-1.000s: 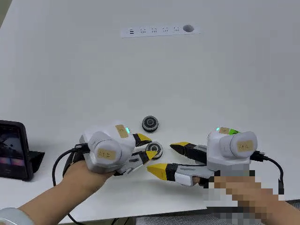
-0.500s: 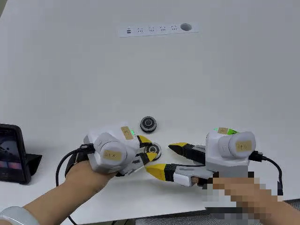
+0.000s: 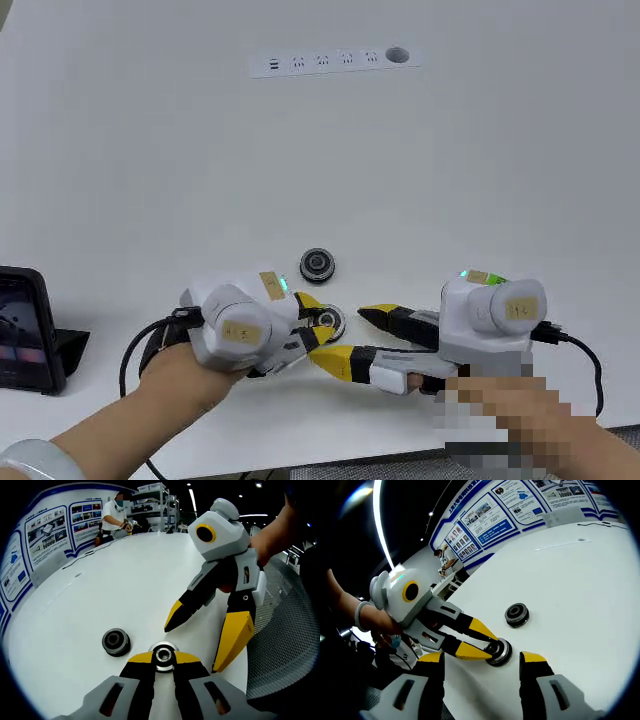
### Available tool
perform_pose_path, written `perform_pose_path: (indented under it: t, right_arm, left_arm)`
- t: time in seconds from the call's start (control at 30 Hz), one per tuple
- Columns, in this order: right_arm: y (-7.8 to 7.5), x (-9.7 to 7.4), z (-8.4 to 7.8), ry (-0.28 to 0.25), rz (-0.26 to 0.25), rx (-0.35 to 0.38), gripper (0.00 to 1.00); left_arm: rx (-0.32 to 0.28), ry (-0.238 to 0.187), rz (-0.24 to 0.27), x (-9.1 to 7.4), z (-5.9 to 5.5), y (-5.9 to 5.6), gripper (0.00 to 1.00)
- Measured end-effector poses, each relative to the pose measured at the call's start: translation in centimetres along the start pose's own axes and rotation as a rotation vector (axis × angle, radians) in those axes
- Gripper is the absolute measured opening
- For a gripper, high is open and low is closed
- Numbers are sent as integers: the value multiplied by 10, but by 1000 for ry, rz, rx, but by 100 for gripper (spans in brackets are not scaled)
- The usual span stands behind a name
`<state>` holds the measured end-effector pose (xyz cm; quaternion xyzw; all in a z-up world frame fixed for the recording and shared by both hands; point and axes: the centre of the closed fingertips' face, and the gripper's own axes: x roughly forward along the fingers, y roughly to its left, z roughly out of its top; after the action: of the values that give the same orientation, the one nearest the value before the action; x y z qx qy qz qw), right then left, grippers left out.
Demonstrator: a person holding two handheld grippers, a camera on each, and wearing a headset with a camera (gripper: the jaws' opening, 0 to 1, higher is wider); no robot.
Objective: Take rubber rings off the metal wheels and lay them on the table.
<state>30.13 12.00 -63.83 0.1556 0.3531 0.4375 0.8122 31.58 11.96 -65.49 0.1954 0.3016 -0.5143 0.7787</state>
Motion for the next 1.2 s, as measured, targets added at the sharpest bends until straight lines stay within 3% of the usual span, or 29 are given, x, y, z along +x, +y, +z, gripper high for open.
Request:
perform_pose_path:
  t: [0.4,0.57,0.7,0.8,0.93,1.2]
  right_arm:
    - [2,4,-2,12,35,115,56]
    - [5,4,-1,10,55,117,51]
    - [7,3,3,-3,72,114,51]
    - [7,1,15,-57,82,159,51]
    - [-4,0,22,-79,51,178,46]
    - [-16,5,11,-25,8,163,38]
  left_arm:
    - [-20,-18,-2,0,0,2,13]
    - [-29,-21,-2,0,0,2,13]
    - [-39,-26,-2,0,0,2,13]
    - [-41,-29,-2,0,0,2,13]
    - [-42,-29,-1,0,0,2,13]
    - [-41,-30,-1,0,0,1,13]
